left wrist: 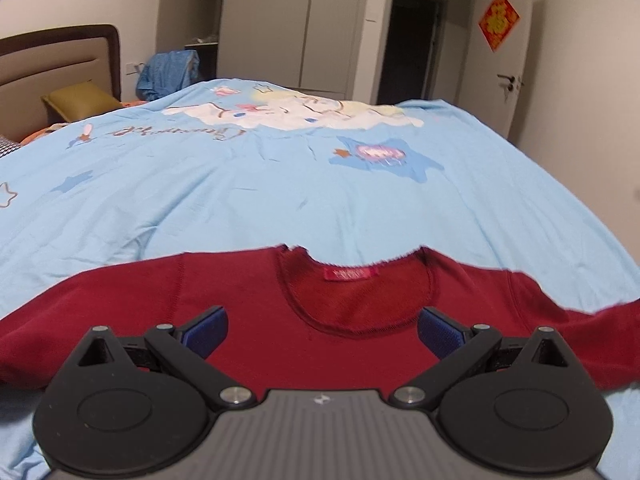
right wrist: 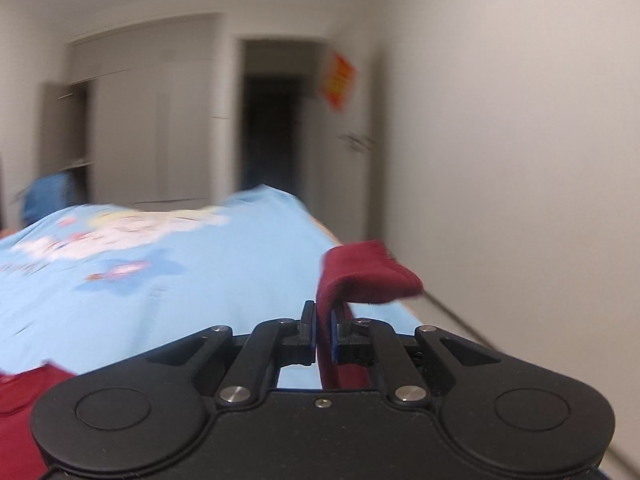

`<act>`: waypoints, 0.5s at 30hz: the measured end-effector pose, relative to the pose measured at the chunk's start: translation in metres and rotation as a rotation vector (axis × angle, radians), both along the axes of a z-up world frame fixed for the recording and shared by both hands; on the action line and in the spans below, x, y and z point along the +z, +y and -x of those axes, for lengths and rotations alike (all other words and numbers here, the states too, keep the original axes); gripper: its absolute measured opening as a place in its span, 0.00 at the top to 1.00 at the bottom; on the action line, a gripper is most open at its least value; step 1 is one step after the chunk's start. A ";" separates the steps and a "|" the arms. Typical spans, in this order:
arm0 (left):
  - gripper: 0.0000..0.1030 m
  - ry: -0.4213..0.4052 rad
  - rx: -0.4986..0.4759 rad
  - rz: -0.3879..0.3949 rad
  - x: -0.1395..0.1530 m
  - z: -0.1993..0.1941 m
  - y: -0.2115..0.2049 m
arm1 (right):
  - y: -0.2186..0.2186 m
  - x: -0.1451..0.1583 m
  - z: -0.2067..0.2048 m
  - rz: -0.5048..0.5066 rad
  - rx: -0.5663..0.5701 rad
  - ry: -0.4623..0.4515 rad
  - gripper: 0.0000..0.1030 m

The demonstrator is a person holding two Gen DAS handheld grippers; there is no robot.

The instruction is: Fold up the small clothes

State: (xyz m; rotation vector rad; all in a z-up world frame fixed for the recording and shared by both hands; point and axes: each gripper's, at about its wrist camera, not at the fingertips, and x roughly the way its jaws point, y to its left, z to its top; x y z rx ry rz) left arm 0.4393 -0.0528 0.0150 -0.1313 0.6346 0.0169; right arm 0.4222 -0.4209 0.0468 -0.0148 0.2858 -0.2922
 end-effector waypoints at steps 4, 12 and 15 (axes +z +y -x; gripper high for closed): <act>0.00 -0.038 0.052 0.029 0.016 0.008 0.027 | 0.067 0.017 -0.012 0.061 0.159 -0.011 0.94; 0.00 -0.084 0.153 0.098 0.033 0.022 0.081 | 0.211 0.016 -0.014 0.148 0.437 0.034 0.94; 0.00 -0.084 0.175 0.104 0.032 0.026 0.096 | 0.266 0.003 -0.004 0.224 0.524 0.069 0.94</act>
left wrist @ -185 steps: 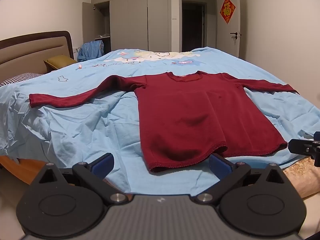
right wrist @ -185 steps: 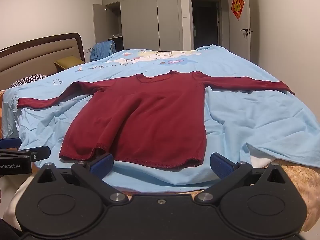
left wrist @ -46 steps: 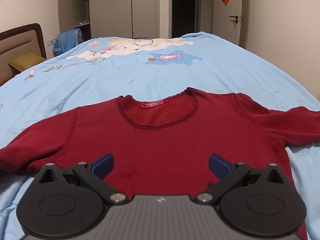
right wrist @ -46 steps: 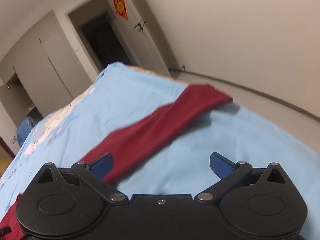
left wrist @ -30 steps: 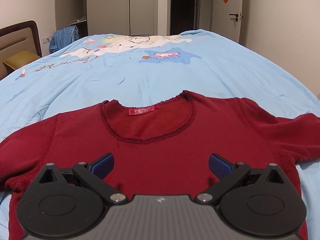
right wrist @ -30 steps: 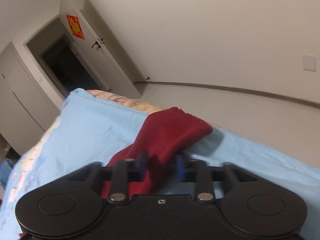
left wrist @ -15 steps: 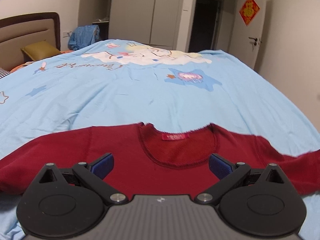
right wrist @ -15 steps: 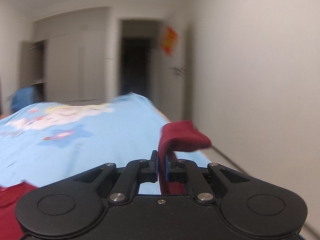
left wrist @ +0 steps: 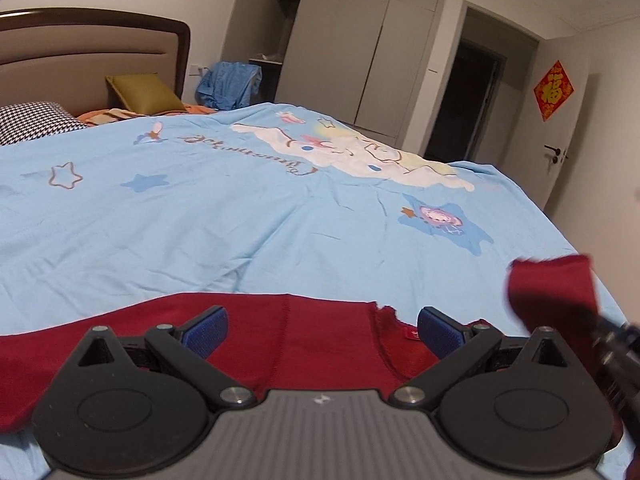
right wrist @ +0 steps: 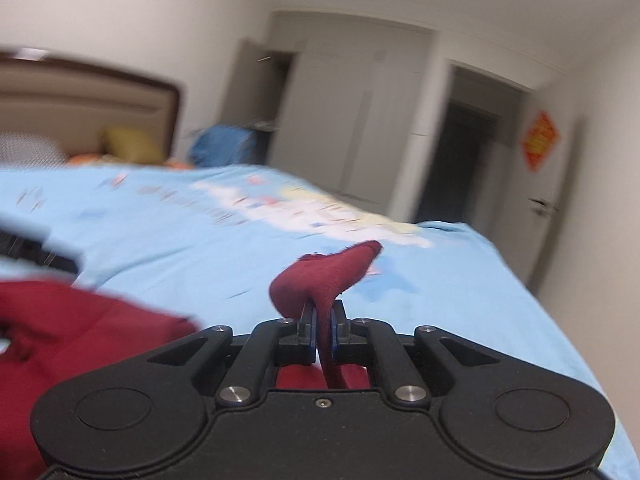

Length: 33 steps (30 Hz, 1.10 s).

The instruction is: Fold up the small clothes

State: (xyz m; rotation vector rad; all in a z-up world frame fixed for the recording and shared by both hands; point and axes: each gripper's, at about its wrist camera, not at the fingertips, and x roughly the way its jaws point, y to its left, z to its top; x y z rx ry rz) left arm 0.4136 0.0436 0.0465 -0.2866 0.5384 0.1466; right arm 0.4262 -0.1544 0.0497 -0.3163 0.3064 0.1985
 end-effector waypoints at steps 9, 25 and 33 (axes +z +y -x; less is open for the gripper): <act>0.00 0.011 -0.005 0.022 -0.016 0.010 0.019 | 0.085 -0.069 0.019 0.200 0.165 0.120 0.94; 0.00 0.080 -0.122 0.020 -0.047 -0.005 -0.010 | 0.085 -0.092 0.071 0.289 0.365 0.155 0.41; 0.01 0.199 -0.167 0.193 -0.074 -0.025 -0.012 | -0.013 -0.062 0.075 0.093 0.200 0.217 0.23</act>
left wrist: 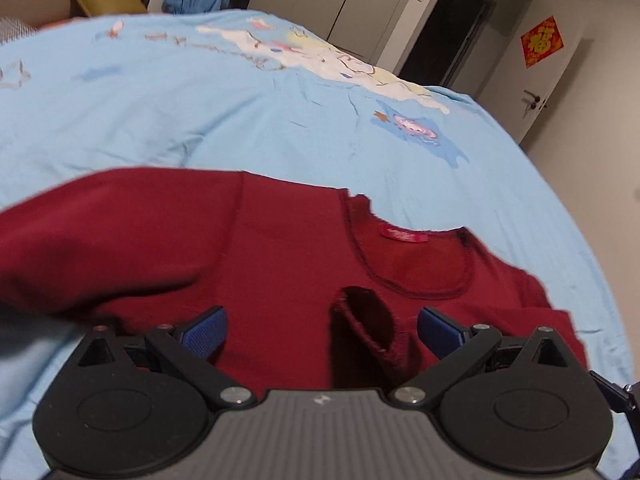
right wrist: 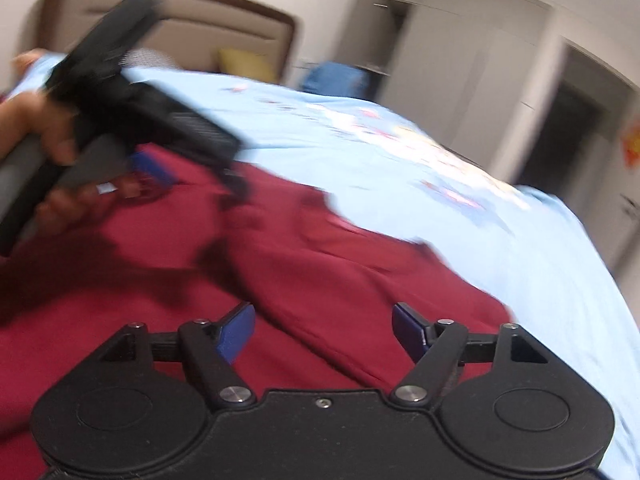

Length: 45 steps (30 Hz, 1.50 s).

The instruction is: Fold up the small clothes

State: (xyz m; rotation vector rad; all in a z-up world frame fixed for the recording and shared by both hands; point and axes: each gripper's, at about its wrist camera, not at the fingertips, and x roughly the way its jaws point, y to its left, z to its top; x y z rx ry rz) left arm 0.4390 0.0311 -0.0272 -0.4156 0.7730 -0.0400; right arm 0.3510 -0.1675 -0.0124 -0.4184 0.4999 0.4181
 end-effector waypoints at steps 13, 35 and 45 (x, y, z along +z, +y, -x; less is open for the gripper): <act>0.89 0.073 -0.025 0.080 -0.009 -0.035 -0.011 | -0.152 0.002 -0.080 -0.385 -0.522 0.142 0.33; 0.97 -0.102 -0.148 -0.277 -0.035 -0.013 -0.047 | -0.193 -0.023 -0.117 -0.552 -0.630 0.161 0.93; 0.40 -0.100 -0.112 -0.205 -0.026 -0.005 -0.032 | -0.187 -0.014 -0.079 -0.418 -0.553 0.112 0.50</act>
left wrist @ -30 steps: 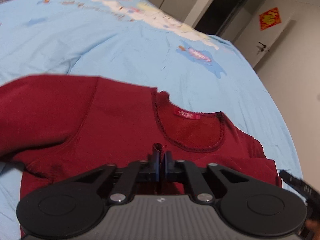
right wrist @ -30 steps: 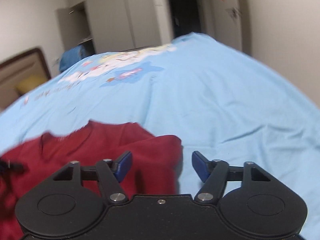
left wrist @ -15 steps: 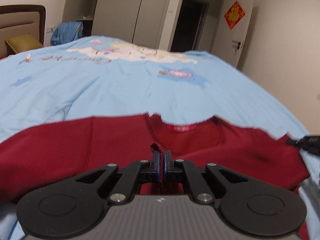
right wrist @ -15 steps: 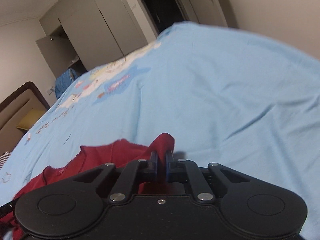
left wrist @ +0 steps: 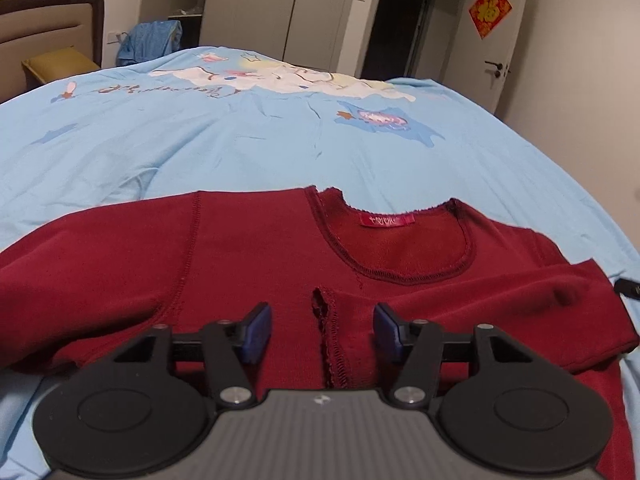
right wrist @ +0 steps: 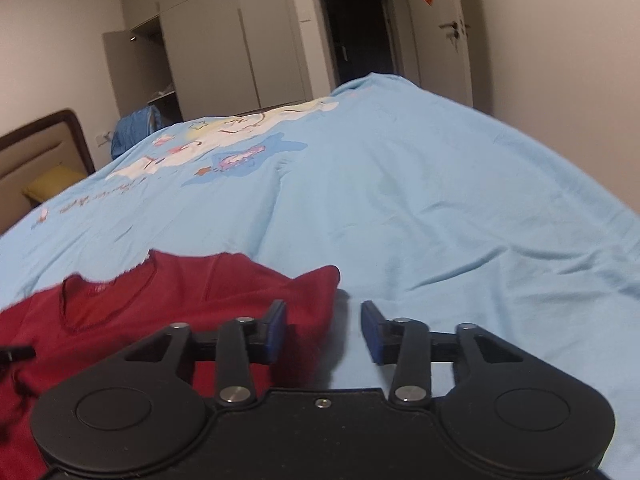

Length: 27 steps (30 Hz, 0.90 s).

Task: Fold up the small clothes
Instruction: 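Open both grippers and release the folded sleeve on the sweater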

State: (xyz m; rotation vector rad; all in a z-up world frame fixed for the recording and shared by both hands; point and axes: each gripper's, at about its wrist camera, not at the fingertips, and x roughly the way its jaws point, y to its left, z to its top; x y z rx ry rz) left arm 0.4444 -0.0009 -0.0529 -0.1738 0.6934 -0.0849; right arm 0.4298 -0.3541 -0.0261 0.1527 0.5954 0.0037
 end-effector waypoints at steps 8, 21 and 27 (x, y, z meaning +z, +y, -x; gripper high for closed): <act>0.32 0.027 -0.031 -0.019 -0.002 0.016 -0.008 | 0.027 -0.005 0.072 0.260 0.141 -0.022 0.44; 0.33 0.044 -0.021 -0.124 -0.009 0.016 -0.025 | 0.060 -0.022 0.071 0.399 0.172 -0.029 0.92; 0.32 0.055 -0.026 -0.153 -0.012 0.013 -0.028 | 0.056 -0.028 0.083 0.342 0.103 0.026 0.96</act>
